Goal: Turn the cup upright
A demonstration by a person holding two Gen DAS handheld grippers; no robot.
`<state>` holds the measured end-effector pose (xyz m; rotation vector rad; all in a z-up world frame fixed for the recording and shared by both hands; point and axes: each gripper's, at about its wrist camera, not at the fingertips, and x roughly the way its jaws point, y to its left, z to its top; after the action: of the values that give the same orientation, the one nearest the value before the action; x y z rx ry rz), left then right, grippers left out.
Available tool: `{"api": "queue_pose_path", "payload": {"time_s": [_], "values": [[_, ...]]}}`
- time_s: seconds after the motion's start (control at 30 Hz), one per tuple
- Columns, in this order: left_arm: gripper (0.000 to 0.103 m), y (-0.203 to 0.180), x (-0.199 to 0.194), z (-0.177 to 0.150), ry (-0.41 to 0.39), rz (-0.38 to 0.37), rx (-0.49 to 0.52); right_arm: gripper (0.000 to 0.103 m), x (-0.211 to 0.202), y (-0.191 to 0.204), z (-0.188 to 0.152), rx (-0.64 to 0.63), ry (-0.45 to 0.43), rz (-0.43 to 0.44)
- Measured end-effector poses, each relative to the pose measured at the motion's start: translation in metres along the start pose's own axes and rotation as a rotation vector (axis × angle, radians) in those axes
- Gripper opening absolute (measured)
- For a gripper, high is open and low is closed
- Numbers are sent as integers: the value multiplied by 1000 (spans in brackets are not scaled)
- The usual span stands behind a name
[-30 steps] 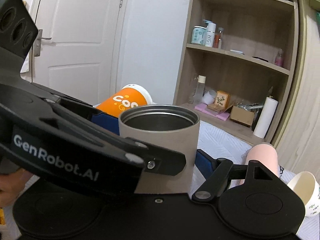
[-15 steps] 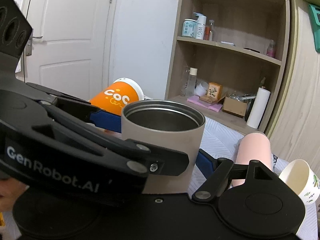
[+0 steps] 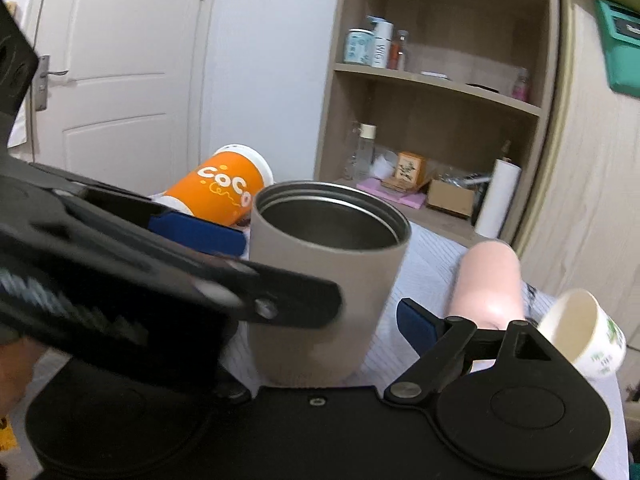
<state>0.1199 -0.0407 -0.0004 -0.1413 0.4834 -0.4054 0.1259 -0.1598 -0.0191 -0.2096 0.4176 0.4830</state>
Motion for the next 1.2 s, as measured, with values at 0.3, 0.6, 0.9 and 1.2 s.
{"api": "queue_pose_path", "payload": {"time_s": [0.3,0.6,0.9,1.2], "values": [[81,5,-42,-12,-29,58,-31,89,-46,7,-22,53,-38,-90],[82,-8,-94,-22,-127,162,-32,89,-98,30,-21,90,-147,-196],[82,-20,-121,-39,-171,241,-18,89,-120,38,-29,170,-153,-364],[83,-23,-129,-59,-191,246,-12,89,-146,39,-35,249,-228,-407]]}}
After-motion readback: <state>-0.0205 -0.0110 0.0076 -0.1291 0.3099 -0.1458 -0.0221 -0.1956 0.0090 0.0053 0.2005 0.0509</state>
